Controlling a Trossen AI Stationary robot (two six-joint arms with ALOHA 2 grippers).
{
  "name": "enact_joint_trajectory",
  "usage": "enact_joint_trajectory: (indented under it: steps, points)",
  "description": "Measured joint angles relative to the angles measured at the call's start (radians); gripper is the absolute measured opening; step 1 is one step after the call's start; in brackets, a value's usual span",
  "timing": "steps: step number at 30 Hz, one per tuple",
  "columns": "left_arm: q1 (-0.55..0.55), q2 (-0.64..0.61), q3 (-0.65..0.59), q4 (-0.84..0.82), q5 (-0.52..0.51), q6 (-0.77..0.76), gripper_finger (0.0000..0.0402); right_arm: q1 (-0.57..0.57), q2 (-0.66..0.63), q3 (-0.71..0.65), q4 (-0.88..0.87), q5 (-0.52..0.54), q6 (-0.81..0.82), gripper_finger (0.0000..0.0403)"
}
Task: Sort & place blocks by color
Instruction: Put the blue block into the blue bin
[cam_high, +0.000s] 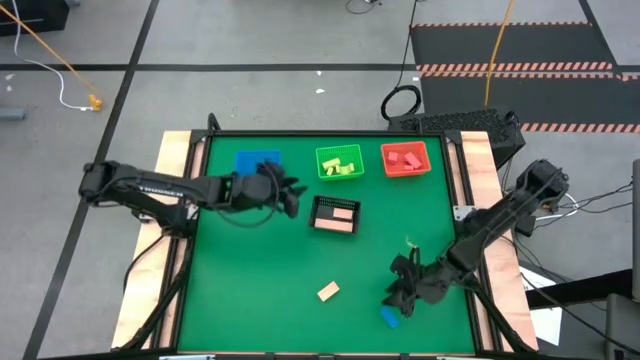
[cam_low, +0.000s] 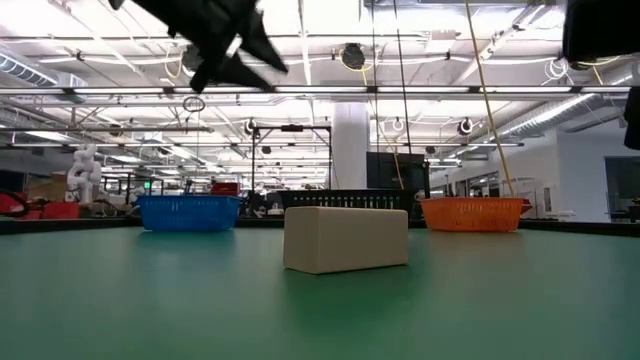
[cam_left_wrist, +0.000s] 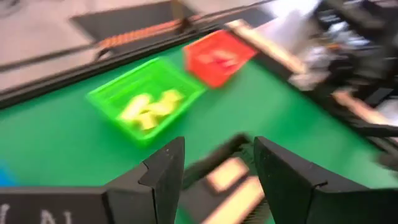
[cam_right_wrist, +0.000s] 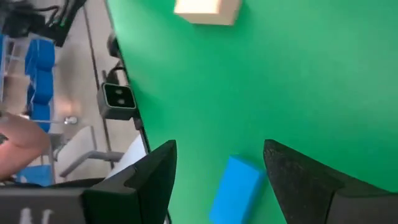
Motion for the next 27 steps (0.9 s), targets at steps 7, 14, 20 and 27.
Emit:
enact_joint_trajectory:
  steps: [7, 14, 20, 27]
  points:
    - [-0.199, 0.000, 0.000, 0.165, -0.056, 0.102, 0.0193, 0.105, 0.137, 0.000, 0.229, 0.173, -0.294, 0.0231]
    - [-0.360, 0.000, 0.000, 0.214, -0.174, 0.138, 0.0191, 0.195, 0.232, -0.001, 0.330, 0.199, -0.601, 0.0231]
    - [-0.456, 0.002, 0.000, 0.216, -0.275, 0.130, 0.0191, 0.231, 0.250, 0.000, 0.334, 0.334, -0.877, 0.0231]
    - [-0.511, 0.044, 0.001, 0.226, -0.316, 0.079, 0.0191, 0.235, 0.306, 0.000, 0.342, 0.355, -0.898, 0.0231]
